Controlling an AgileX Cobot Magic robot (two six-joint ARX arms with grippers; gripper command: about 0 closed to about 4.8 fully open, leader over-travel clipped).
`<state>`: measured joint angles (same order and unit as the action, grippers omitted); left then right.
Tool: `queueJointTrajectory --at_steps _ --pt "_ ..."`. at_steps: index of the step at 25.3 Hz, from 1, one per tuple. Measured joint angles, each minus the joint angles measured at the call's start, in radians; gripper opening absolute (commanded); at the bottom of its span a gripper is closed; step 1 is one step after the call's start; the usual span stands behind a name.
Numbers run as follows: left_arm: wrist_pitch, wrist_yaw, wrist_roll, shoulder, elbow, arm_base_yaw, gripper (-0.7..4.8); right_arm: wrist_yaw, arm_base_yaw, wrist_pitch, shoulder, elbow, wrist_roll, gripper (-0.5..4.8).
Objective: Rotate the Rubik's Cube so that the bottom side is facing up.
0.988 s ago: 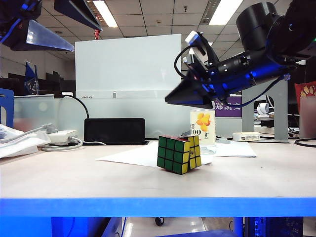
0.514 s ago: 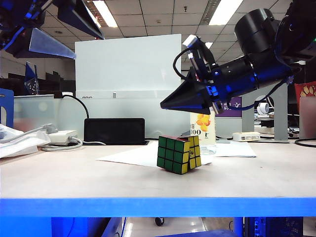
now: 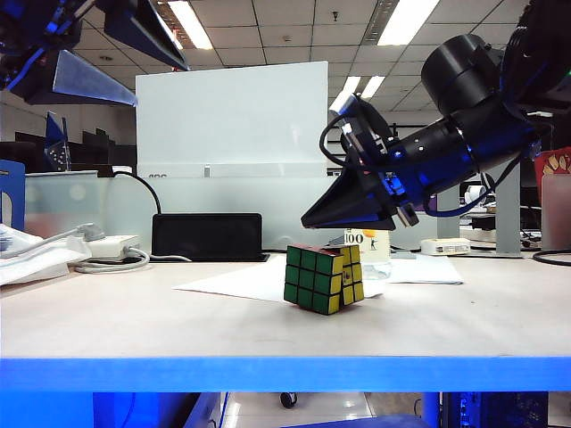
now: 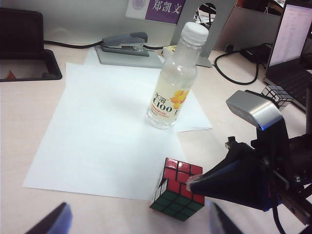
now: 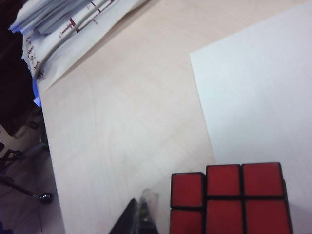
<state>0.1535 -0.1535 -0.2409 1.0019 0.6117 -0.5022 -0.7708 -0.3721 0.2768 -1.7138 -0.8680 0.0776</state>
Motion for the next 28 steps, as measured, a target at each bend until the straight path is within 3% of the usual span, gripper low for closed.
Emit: queueJointTrajectory --at_steps 28 --pt "0.0 0.0 0.0 0.001 0.0 0.0 3.71 0.032 -0.003 0.14 -0.15 -0.027 0.016 -0.08"
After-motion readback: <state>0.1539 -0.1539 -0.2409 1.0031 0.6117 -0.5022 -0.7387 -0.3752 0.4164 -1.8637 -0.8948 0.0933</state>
